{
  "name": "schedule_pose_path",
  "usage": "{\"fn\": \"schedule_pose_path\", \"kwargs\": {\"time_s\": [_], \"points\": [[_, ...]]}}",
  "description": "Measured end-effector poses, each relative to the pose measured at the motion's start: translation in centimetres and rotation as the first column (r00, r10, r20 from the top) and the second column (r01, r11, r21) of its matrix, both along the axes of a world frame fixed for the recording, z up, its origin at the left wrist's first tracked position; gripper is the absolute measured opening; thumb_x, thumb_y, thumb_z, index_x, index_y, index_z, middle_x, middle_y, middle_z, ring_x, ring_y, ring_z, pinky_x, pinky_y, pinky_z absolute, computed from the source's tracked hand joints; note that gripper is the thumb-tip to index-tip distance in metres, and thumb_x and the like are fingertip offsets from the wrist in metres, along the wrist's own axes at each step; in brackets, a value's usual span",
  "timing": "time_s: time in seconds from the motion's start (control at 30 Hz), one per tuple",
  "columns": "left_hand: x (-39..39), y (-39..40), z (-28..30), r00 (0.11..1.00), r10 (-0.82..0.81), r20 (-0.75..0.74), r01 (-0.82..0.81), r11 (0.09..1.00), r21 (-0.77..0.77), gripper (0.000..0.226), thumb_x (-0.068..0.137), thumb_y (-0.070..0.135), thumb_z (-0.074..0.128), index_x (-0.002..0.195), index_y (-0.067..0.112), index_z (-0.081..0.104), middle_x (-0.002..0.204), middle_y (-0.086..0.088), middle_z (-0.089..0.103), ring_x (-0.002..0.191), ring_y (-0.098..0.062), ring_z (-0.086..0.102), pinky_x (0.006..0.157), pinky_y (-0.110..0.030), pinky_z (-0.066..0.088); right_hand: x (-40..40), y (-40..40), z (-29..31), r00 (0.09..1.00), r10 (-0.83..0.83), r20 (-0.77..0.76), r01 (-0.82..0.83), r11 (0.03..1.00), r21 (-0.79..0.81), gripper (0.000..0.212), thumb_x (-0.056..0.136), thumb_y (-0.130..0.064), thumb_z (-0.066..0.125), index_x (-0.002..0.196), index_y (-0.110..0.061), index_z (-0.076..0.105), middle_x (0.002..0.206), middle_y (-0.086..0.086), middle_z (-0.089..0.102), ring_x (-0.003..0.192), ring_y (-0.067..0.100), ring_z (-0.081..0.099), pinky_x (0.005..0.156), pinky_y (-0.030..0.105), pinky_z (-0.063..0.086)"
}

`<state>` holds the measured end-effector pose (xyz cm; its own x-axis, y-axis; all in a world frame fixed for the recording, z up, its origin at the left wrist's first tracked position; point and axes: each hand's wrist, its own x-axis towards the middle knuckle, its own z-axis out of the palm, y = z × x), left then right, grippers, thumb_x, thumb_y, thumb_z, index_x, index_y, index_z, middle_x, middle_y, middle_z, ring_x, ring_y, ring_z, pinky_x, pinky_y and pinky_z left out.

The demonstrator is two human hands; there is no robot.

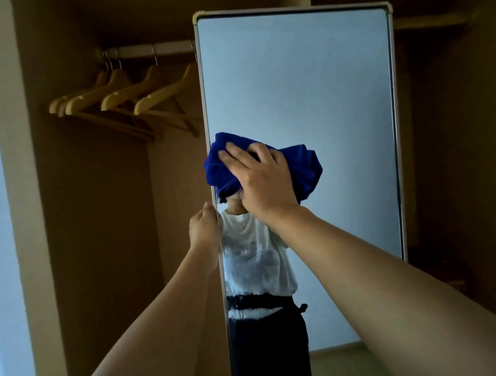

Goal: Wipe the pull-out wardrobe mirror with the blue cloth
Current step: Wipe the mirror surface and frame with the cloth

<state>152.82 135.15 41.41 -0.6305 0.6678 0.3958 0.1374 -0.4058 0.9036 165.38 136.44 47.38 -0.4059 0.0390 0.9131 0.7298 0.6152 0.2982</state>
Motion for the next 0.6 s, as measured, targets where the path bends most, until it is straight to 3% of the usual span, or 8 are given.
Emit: {"fn": "schedule_pose_path", "kwargs": {"time_s": [0.1, 0.27, 0.4, 0.53, 0.6], "points": [[-0.2, -0.2, 0.0, 0.999, -0.025, 0.029, 0.024, 0.999, 0.031, 0.033, 0.097, 0.023, 0.035, 0.072, 0.013, 0.054, 0.062, -0.001, 0.053, 0.057, -0.015, 0.045, 0.052, -0.028, 0.036, 0.2, 0.0, -2.3, 0.997, 0.062, 0.038, -0.063, 0.998, 0.03, 0.049, 0.081, -0.012, 0.064, 0.129, -0.019, 0.058, 0.135, -0.003, 0.056, 0.11, 0.027, 0.055, 0.089, 0.043, 0.043], [-0.5, -0.4, 0.0, 0.968, -0.119, 0.219, 0.114, 0.993, 0.033, 0.03, 0.094, 0.027, 0.034, 0.08, 0.012, 0.056, 0.077, -0.012, 0.062, 0.079, -0.027, 0.058, 0.082, -0.043, 0.049, 0.6, 0.0, -6.1, 0.99, 0.126, 0.059, -0.129, 0.99, 0.063, 0.051, 0.067, -0.006, 0.071, 0.116, -0.016, 0.067, 0.125, -0.001, 0.063, 0.099, 0.028, 0.06, 0.085, 0.042, 0.046], [-0.7, -0.2, 0.1, 0.953, -0.115, 0.282, 0.112, 0.993, 0.024, 0.033, 0.094, 0.033, 0.035, 0.081, 0.014, 0.059, 0.064, -0.007, 0.066, 0.067, -0.023, 0.061, 0.067, -0.034, 0.05, 1.1, 0.3, -7.7, 0.986, 0.108, 0.125, -0.118, 0.99, 0.079, 0.051, 0.064, -0.006, 0.073, 0.113, -0.019, 0.069, 0.122, -0.004, 0.065, 0.096, 0.025, 0.061, 0.084, 0.038, 0.047], [-0.6, -0.3, -0.1, 0.974, -0.08, 0.213, 0.092, 0.995, -0.048, 0.037, 0.089, 0.038, 0.035, 0.087, 0.013, 0.061, 0.086, -0.014, 0.067, 0.083, -0.031, 0.063, 0.081, -0.043, 0.051, 1.9, 0.3, -9.1, 0.969, 0.074, 0.235, -0.103, 0.989, 0.111, 0.044, 0.074, -0.008, 0.059, 0.114, -0.022, 0.068, 0.123, -0.005, 0.064, 0.097, 0.023, 0.061, 0.082, 0.036, 0.049], [-0.5, -0.4, -0.2, 0.982, -0.052, 0.181, 0.063, 0.996, -0.056, 0.04, 0.091, 0.044, 0.035, 0.087, 0.013, 0.061, 0.086, -0.013, 0.067, 0.081, -0.029, 0.063, 0.073, -0.04, 0.051, 2.4, 0.3, -9.1, 0.953, 0.047, 0.298, -0.095, 0.984, 0.149, 0.043, 0.077, -0.01, 0.051, 0.115, -0.021, 0.068, 0.124, -0.004, 0.064, 0.097, 0.023, 0.061, 0.081, 0.036, 0.049]]}}
